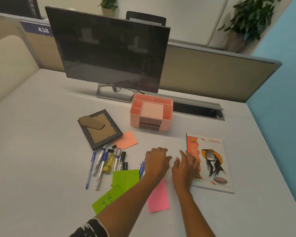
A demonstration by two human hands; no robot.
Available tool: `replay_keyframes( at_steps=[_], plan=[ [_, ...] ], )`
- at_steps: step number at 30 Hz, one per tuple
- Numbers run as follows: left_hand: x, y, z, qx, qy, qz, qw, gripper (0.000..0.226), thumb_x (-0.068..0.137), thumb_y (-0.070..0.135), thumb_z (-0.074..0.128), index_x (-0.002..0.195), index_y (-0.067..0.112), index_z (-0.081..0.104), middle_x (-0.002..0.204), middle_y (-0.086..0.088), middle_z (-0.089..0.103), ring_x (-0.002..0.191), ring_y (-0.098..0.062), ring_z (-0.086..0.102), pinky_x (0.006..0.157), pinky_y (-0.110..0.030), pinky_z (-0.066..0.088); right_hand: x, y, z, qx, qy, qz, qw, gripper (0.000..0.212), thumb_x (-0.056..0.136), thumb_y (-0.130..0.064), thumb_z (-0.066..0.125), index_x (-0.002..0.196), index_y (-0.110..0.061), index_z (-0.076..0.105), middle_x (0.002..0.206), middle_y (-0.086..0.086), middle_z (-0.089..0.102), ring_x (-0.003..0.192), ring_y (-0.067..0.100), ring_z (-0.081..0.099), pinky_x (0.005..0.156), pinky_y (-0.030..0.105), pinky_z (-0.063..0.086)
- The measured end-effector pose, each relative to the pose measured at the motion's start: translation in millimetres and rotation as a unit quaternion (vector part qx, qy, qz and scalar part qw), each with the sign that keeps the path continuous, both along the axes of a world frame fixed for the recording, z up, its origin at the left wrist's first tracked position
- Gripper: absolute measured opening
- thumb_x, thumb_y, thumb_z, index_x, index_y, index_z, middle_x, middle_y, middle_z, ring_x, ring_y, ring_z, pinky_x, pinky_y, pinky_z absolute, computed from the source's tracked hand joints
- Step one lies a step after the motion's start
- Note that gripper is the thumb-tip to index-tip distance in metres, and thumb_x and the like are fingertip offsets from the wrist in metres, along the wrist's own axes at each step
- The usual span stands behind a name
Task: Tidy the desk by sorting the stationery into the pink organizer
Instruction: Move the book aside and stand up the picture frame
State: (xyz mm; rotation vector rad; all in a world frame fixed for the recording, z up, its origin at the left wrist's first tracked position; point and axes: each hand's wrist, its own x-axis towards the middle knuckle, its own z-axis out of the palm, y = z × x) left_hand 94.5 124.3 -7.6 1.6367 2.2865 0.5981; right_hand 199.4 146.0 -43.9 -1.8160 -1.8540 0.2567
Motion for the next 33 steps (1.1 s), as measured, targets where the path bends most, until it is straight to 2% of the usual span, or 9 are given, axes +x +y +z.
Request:
replay_keyframes(
  at_steps=[4, 8, 11, 14, 17, 19, 22, 27, 33],
  plan=[
    [-44.9, -22.9, -2.6, 0.014, 0.064, 0.006, 0.998, 0.030, 0.072, 0.036, 0.076, 0.097, 0.020, 0.071, 0.098, 0.001, 0.072, 0.093, -0.023, 0.066, 0.074, -0.037, 0.051, -44.1, -13.4, 1.1, -0.007, -0.014, 0.062, 0.998, 0.032, 0.086, -0.017, 0.061, 0.118, -0.019, 0.063, 0.128, 0.007, 0.057, 0.121, 0.029, 0.044, 0.093, 0.046, 0.039],
    [-92.5, -48.0, -5.1, 0.017, 0.083, 0.029, 0.996, 0.032, 0.072, 0.034, 0.078, 0.101, 0.021, 0.071, 0.105, 0.000, 0.072, 0.100, -0.025, 0.064, 0.079, -0.040, 0.052, -89.3, -24.9, 6.8, -0.022, -0.008, 0.107, 0.994, 0.031, 0.089, -0.018, 0.059, 0.120, -0.017, 0.063, 0.129, 0.007, 0.057, 0.123, 0.029, 0.045, 0.096, 0.045, 0.040],
    [-129.9, -66.1, -3.8, 0.022, 0.094, 0.053, 0.994, 0.032, 0.070, 0.034, 0.081, 0.098, 0.021, 0.072, 0.104, -0.001, 0.072, 0.098, -0.025, 0.065, 0.079, -0.041, 0.052, -125.0, -31.8, 11.7, -0.034, -0.009, 0.129, 0.991, 0.032, 0.090, -0.020, 0.057, 0.121, -0.016, 0.062, 0.129, 0.006, 0.057, 0.122, 0.028, 0.045, 0.094, 0.043, 0.041],
    [-172.5, -81.1, -4.7, 0.030, 0.087, 0.088, 0.992, 0.026, 0.074, 0.032, 0.075, 0.098, 0.021, 0.071, 0.103, -0.001, 0.070, 0.093, -0.026, 0.064, 0.075, -0.040, 0.049, -161.7, -33.4, 16.1, -0.050, -0.021, 0.159, 0.986, 0.033, 0.092, -0.021, 0.055, 0.123, -0.015, 0.060, 0.128, 0.007, 0.058, 0.121, 0.027, 0.046, 0.093, 0.042, 0.041],
    [-210.5, -94.2, -5.4, 0.008, 0.060, 0.123, 0.991, 0.030, 0.085, 0.033, 0.062, 0.112, 0.021, 0.064, 0.118, -0.002, 0.063, 0.106, -0.025, 0.057, 0.087, -0.041, 0.043, -195.8, -29.1, 21.0, -0.094, -0.017, 0.174, 0.980, 0.036, 0.095, -0.025, 0.048, 0.130, -0.017, 0.054, 0.134, 0.006, 0.053, 0.124, 0.026, 0.041, 0.097, 0.041, 0.037],
    [-231.2, -99.8, -6.8, -0.011, 0.036, 0.131, 0.991, 0.040, 0.090, 0.040, 0.055, 0.127, 0.023, 0.054, 0.131, -0.001, 0.054, 0.118, -0.022, 0.048, 0.097, -0.039, 0.037, -216.2, -25.1, 23.8, -0.117, -0.011, 0.177, 0.977, 0.038, 0.096, -0.026, 0.045, 0.132, -0.017, 0.050, 0.137, 0.006, 0.050, 0.124, 0.026, 0.041, 0.099, 0.040, 0.037],
    [-256.6, -104.6, -11.7, -0.019, -0.003, 0.130, 0.991, 0.062, 0.087, 0.053, 0.057, 0.139, 0.024, 0.041, 0.137, -0.003, 0.049, 0.122, -0.021, 0.046, 0.100, -0.038, 0.035, -241.6, -19.5, 26.2, -0.152, -0.005, 0.162, 0.975, 0.041, 0.097, -0.029, 0.042, 0.135, -0.014, 0.046, 0.136, 0.009, 0.050, 0.122, 0.027, 0.041, 0.100, 0.041, 0.038],
    [-281.3, -106.6, -22.0, -0.061, -0.035, 0.121, 0.990, 0.079, 0.080, 0.065, 0.058, 0.144, 0.028, 0.032, 0.149, -0.004, 0.037, 0.132, -0.022, 0.038, 0.107, -0.041, 0.030, -268.2, -14.9, 29.1, -0.211, 0.015, 0.127, 0.969, 0.043, 0.098, -0.029, 0.043, 0.137, -0.011, 0.042, 0.131, 0.015, 0.048, 0.122, 0.031, 0.041, 0.099, 0.041, 0.038],
    [-301.3, -107.5, -22.3, -0.043, -0.093, 0.093, 0.990, 0.086, 0.074, 0.065, 0.064, 0.145, 0.026, 0.034, 0.151, -0.004, 0.036, 0.133, -0.021, 0.040, 0.110, -0.038, 0.027, -283.5, -15.9, 32.6, -0.249, 0.102, 0.075, 0.960, 0.041, 0.096, -0.032, 0.049, 0.130, -0.011, 0.053, 0.124, 0.016, 0.057, 0.111, 0.031, 0.054, 0.094, 0.039, 0.047]
  ],
)
